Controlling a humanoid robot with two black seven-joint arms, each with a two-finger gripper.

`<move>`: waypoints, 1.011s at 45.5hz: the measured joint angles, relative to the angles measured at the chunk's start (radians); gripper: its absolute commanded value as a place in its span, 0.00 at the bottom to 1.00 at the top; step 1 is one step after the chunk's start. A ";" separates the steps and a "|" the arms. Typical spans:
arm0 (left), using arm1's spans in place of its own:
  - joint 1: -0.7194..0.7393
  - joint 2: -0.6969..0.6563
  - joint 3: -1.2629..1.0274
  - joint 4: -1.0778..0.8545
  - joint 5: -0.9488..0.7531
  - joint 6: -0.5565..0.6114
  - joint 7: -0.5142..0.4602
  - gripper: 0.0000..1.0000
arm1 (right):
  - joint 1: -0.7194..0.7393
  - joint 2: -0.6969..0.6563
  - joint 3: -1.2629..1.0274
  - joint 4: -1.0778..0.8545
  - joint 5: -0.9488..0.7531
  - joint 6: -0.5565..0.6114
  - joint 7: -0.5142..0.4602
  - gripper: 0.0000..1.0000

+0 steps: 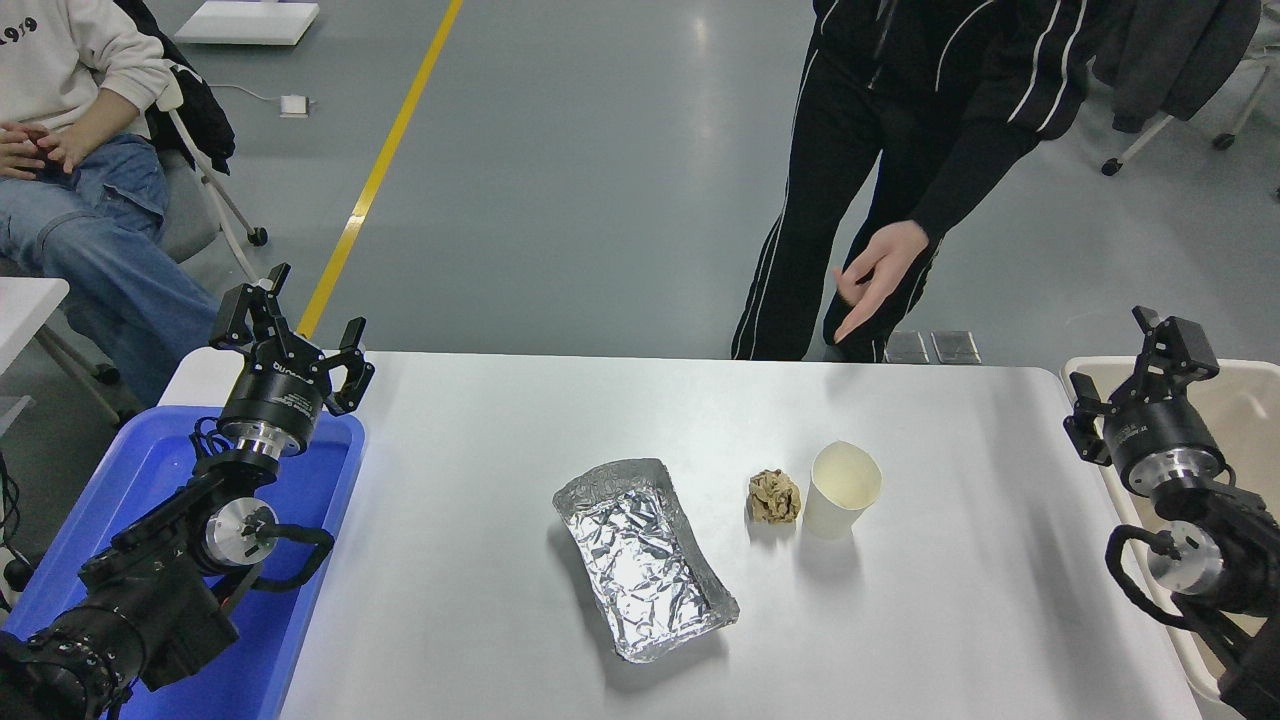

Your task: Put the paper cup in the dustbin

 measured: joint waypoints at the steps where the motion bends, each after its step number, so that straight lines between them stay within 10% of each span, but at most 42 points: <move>1: 0.000 0.000 0.000 0.000 0.000 0.000 0.000 1.00 | 0.000 0.000 0.000 0.000 0.000 0.000 0.000 1.00; 46: 0.000 0.000 0.001 0.001 0.000 0.000 0.000 1.00 | -0.004 -0.018 0.004 0.002 0.000 0.024 0.009 1.00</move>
